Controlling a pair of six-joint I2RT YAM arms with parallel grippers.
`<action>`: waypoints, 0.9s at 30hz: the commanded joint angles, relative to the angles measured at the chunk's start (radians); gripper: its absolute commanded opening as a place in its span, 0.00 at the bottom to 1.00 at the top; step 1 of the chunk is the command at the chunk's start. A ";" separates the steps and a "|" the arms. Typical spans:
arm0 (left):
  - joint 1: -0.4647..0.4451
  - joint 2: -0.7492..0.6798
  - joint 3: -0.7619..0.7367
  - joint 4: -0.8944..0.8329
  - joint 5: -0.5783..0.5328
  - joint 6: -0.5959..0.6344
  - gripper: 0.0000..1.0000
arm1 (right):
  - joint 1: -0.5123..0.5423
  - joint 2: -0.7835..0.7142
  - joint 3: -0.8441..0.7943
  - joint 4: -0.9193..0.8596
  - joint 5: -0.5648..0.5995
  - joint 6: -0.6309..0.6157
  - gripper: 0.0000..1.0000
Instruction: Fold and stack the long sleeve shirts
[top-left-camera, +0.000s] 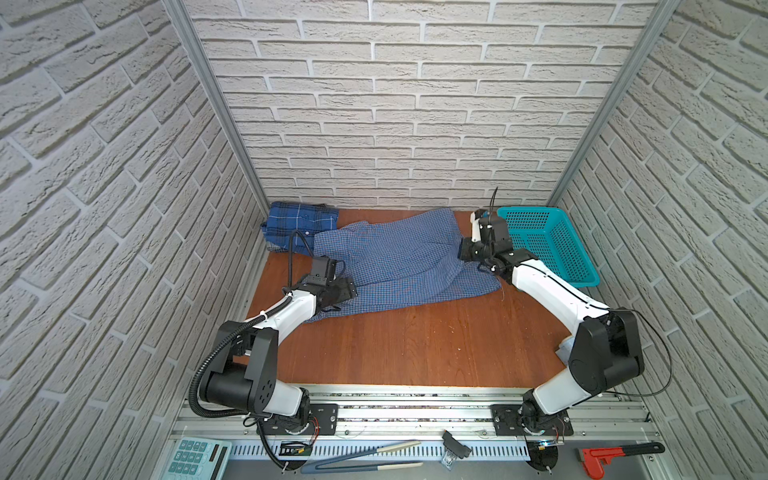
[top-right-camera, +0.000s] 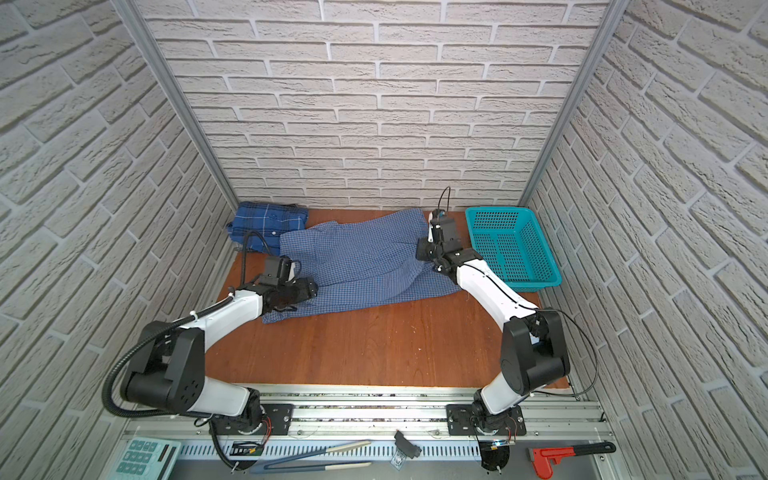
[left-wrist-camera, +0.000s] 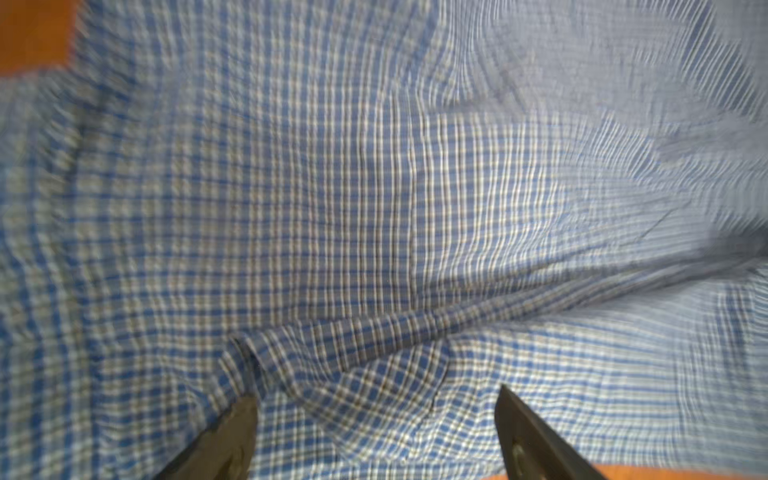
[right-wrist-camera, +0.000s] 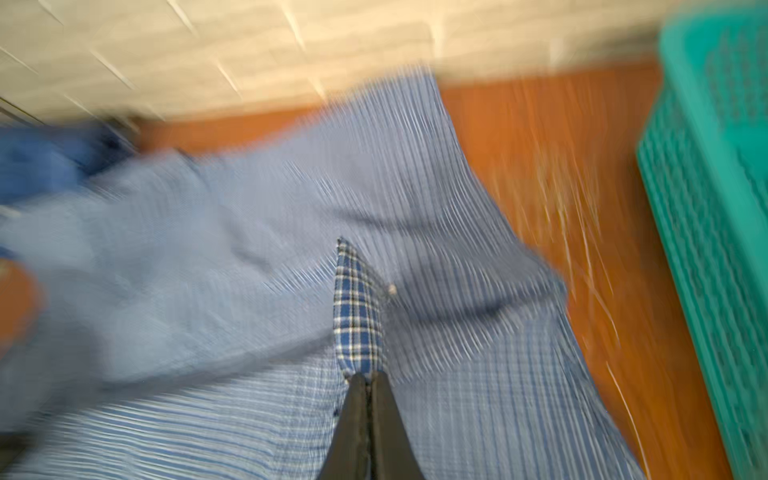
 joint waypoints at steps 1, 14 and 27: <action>0.044 -0.042 0.052 0.017 0.013 0.020 0.90 | 0.007 -0.102 0.027 0.017 -0.030 -0.002 0.07; 0.074 -0.055 -0.042 0.064 0.062 0.025 0.90 | -0.060 0.099 -0.223 0.064 0.130 -0.053 0.06; -0.031 0.091 0.108 0.009 -0.064 0.047 0.88 | -0.177 0.025 -0.167 0.033 -0.025 -0.107 0.06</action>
